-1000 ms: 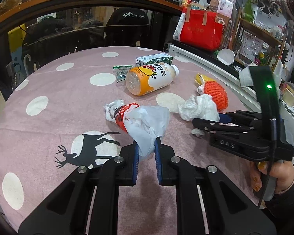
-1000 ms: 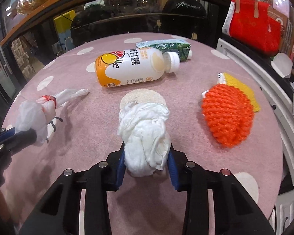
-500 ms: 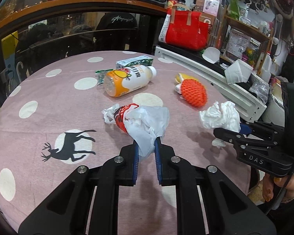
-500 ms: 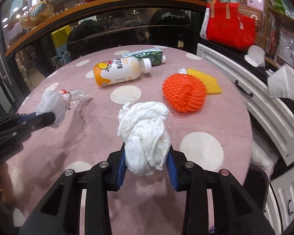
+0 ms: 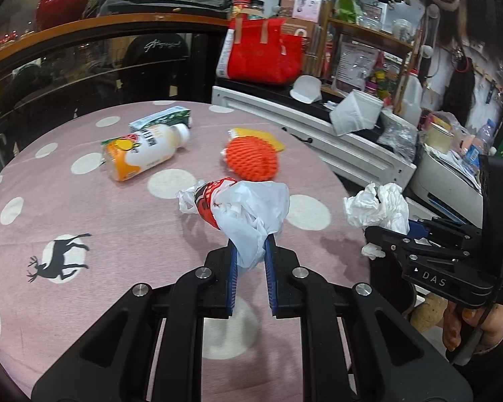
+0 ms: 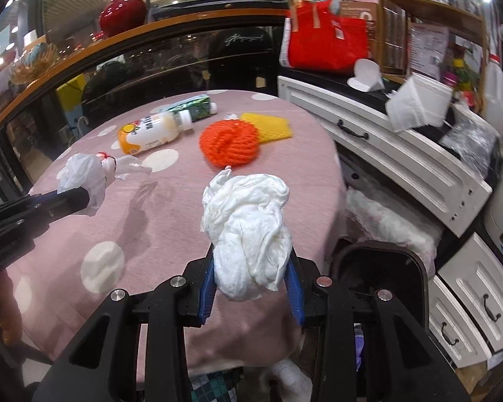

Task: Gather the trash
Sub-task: 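Carry the tissue into the bin with the right gripper while the left gripper carries the bag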

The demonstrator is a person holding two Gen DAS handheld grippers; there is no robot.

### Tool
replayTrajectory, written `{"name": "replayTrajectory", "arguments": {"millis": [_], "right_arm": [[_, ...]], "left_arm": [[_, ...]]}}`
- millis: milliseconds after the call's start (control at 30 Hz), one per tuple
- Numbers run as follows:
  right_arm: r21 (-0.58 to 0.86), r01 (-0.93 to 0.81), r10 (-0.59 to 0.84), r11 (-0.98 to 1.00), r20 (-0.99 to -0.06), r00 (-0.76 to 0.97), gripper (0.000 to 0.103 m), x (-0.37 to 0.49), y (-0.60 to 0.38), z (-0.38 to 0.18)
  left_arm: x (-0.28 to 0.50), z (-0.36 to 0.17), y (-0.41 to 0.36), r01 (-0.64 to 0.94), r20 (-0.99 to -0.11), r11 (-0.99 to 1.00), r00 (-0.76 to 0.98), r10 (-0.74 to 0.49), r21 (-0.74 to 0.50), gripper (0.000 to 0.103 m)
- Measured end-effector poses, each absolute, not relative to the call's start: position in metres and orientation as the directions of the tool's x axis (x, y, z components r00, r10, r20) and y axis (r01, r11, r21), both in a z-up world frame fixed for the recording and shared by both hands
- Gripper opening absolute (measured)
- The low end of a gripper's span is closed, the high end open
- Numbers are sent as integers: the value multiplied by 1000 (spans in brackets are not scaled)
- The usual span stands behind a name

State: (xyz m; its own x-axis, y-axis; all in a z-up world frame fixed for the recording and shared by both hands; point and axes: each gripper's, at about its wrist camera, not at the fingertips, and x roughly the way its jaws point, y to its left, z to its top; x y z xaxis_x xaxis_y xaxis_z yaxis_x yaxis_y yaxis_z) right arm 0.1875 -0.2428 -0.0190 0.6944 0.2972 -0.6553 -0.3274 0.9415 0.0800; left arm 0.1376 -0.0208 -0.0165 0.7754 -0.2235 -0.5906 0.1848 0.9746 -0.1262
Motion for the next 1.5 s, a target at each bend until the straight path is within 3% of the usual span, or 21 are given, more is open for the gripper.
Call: {"name": "replayTrajectory", "arguments": {"millis": [533, 1133, 1200, 1433, 1500], "right_arm": [[155, -45, 142, 987, -697, 703, 36, 184, -352, -55], [185, 163, 71, 969, -842, 535, 38, 208, -410, -148], [192, 191, 67, 963, -853, 518, 41, 207, -415, -158], [205, 254, 59, 945, -872, 486, 76, 200, -428, -177], [198, 266, 43, 944, -869, 492, 78, 196, -432, -174]], "left_arm": [[140, -10, -116, 380, -569, 923, 748, -342, -56, 15], [145, -19, -203, 541, -584, 841, 684, -437, 5, 15], [148, -22, -210, 551, -595, 834, 670, -444, -1, 15], [153, -34, -228, 587, -637, 810, 616, -464, -23, 15], [154, -38, -234, 598, -646, 801, 601, -470, -26, 15]]}}
